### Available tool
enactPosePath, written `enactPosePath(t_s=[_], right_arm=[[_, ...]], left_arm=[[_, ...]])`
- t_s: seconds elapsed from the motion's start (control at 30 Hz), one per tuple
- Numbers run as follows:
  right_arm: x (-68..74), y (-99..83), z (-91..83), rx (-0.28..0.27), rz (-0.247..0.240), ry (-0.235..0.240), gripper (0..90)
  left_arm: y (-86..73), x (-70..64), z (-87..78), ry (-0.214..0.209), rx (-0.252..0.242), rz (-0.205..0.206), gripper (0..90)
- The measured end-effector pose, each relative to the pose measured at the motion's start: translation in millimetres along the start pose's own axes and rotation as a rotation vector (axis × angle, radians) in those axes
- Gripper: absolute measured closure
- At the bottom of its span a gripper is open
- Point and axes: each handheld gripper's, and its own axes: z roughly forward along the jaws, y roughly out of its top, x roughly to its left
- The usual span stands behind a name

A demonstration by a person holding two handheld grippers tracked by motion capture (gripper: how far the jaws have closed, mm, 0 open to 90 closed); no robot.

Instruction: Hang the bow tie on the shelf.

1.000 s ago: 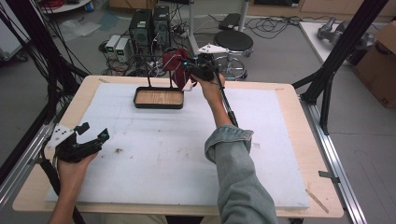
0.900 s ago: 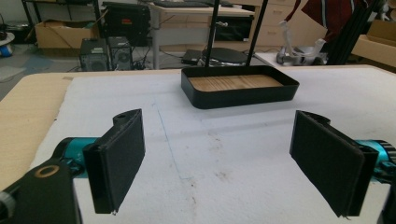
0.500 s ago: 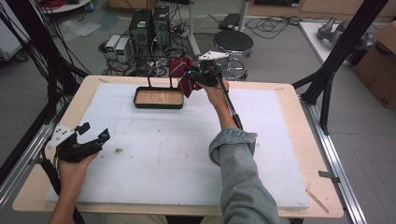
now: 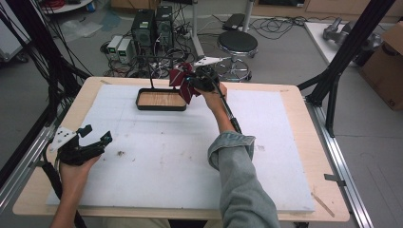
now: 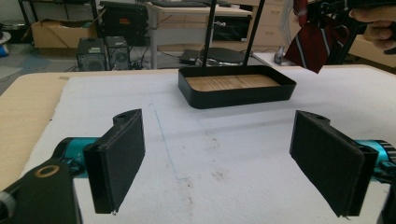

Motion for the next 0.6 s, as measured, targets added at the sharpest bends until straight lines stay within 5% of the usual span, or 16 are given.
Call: enactPosePath(t_s=[0.37, 0.6], right_arm=[[-0.6, -4.8, 7.0, -0.025, 0.087, -0.040, 71.7], [-1.8, -7.1, 8.6, -0.008, 0.089, -0.047, 67.9]], left_arm=[[-0.5, -0.4, 0.6, -0.001, 0.000, 0.001, 18.4], [-0.7, -0.1, 0.6, 0.000, 0.001, 0.001, 18.4]])
